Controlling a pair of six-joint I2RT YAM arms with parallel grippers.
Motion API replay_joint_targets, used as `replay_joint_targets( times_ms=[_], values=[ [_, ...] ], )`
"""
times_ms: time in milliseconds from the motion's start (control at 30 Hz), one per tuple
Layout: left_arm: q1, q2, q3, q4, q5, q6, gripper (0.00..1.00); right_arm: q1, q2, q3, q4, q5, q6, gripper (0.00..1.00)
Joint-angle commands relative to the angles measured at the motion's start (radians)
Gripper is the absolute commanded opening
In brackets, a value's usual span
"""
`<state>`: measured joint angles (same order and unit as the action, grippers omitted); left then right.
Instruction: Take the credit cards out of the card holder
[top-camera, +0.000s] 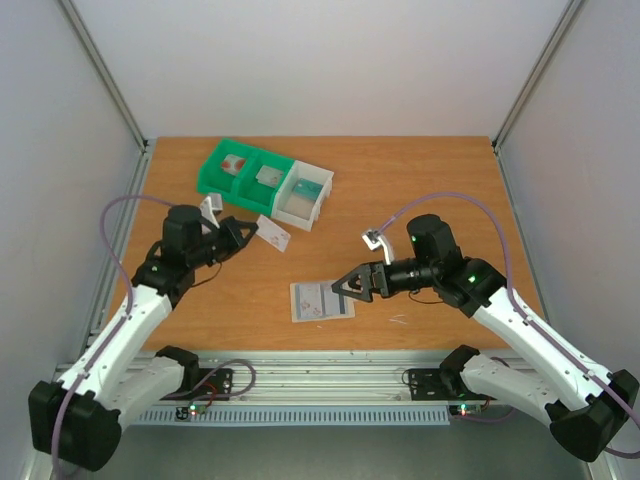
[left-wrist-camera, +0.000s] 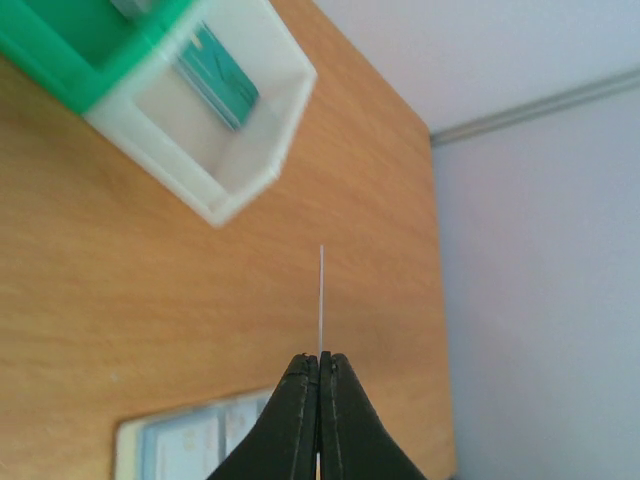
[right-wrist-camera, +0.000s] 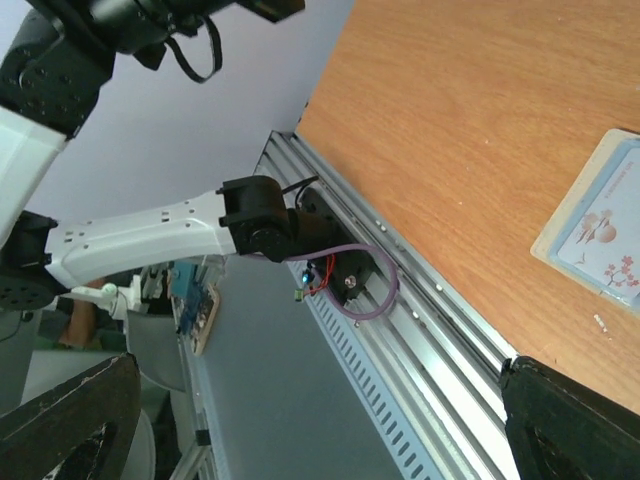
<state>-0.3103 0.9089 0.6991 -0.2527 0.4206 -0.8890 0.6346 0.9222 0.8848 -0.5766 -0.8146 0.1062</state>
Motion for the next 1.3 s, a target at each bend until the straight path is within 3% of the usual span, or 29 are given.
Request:
replay_joint_targets(
  times_ms=[0, 400, 533, 867, 1267],
  values=[
    [0.085, 0.080, 0.080, 0.037, -0.058, 0.091, 0.00, 0.000, -0.018, -0.006, 0.034, 0.039, 0.031, 0.99],
    [0.191, 0.405, 0.233, 0.271, -0.138, 0.255, 0.00, 0.000, 0.039, 0.028, 0.065, 0.060, 0.041, 0.98],
    [0.208, 0.553, 0.331, 0.275, -0.121, 0.308, 0.00, 0.000, 0.062, 0.037, 0.060, 0.065, 0.036, 0.98],
    [0.214, 0.829, 0.485, 0.429, -0.109, 0.302, 0.00, 0.000, 0.120, 0.083, 0.035, 0.082, 0.008, 0.98],
    [0.214, 1.004, 0.558, 0.546, -0.144, 0.318, 0.00, 0.000, 0.154, 0.108, 0.002, 0.085, -0.025, 0.98]
  ],
)
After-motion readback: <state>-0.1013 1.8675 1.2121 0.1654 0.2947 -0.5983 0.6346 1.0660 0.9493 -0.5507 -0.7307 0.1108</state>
